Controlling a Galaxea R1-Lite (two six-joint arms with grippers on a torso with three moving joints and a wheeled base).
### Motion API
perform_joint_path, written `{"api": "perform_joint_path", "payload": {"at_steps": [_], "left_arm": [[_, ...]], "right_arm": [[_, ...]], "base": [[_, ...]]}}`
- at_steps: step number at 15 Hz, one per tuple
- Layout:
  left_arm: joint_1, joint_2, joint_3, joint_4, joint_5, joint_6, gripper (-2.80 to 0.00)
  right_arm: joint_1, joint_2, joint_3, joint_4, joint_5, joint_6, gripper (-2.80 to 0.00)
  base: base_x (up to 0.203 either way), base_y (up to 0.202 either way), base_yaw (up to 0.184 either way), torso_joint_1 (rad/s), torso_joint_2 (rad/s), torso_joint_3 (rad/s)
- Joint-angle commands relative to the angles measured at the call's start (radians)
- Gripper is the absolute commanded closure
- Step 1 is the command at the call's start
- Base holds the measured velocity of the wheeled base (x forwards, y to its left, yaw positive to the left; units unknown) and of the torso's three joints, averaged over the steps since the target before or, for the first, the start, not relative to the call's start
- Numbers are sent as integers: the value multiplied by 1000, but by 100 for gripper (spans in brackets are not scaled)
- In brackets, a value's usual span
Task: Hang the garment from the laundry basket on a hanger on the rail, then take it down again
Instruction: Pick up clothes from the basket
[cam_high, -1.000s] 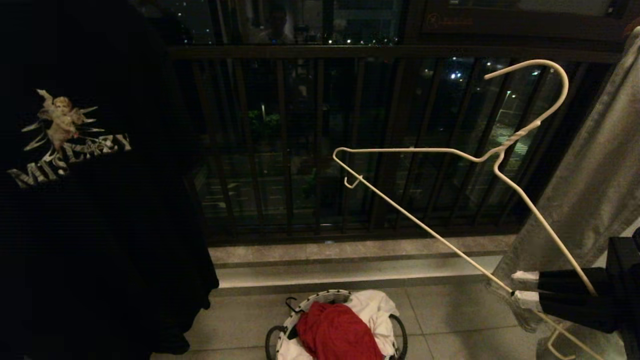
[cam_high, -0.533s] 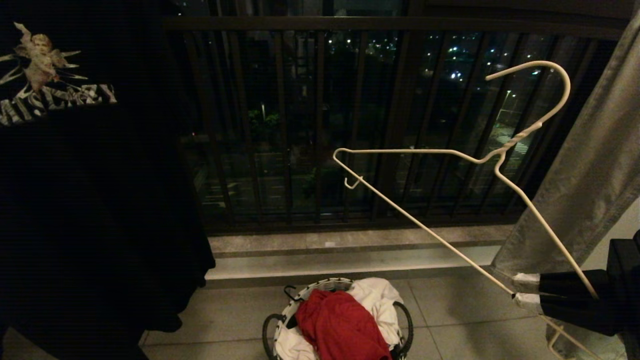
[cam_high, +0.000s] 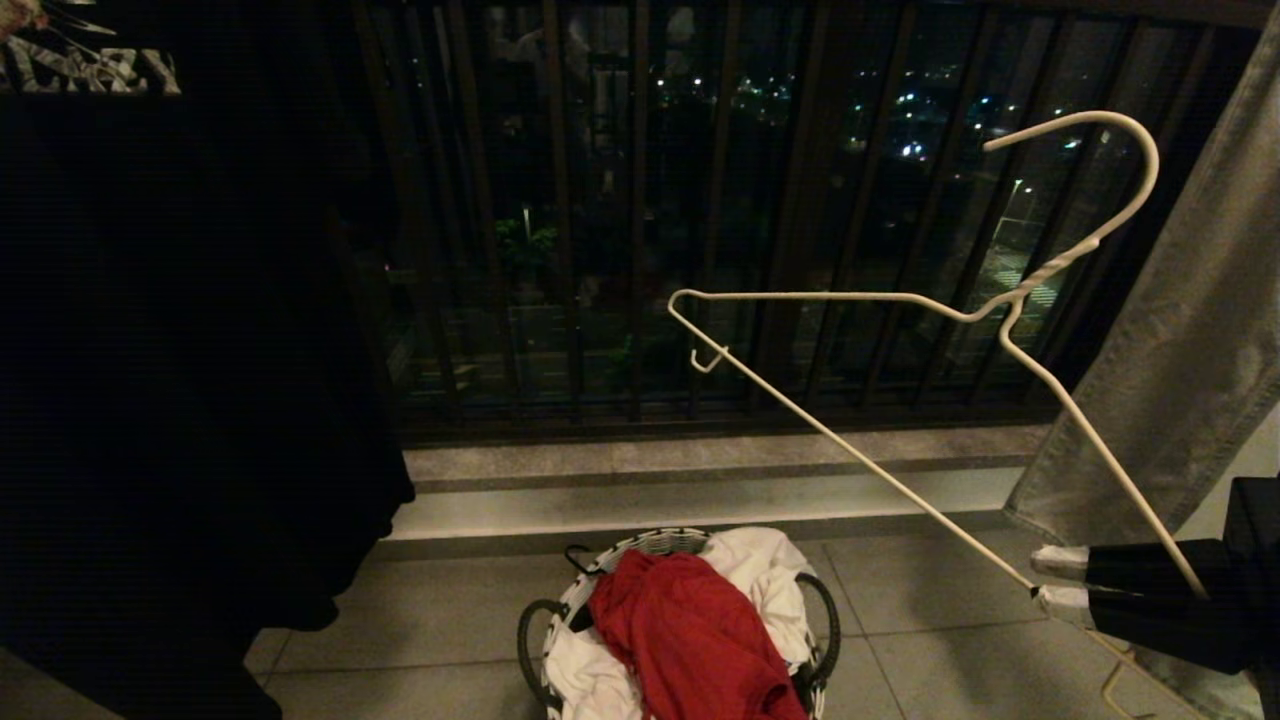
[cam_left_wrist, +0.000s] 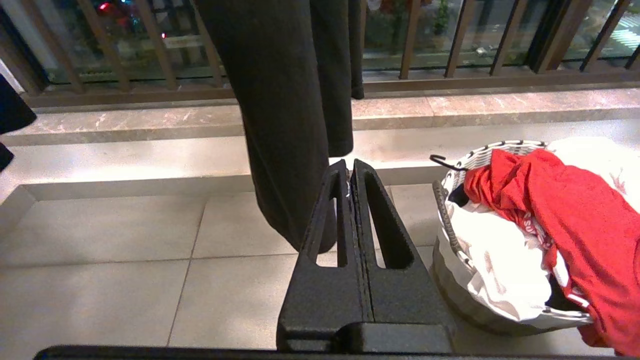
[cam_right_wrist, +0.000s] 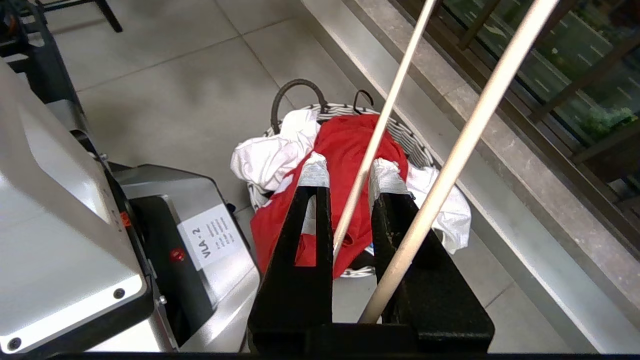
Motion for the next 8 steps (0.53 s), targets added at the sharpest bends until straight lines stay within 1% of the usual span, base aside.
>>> {"api": "perform_joint_path", "payload": {"at_steps": [1,4,8], "left_arm": [[0,0,2,-1,0,0,0],[0,0,2,-1,0,0,0],[0,0,2,-1,0,0,0]], "right_arm": [[0,-1,-4,0,2,-3,0],[0,16,-4,2,6,5,0],[-2,16,4,2,4,14,0]], "base": [[0,0,0,-16,129,116],[0,0,0,-6,56,43],[0,0,0,0,0,0]]}}
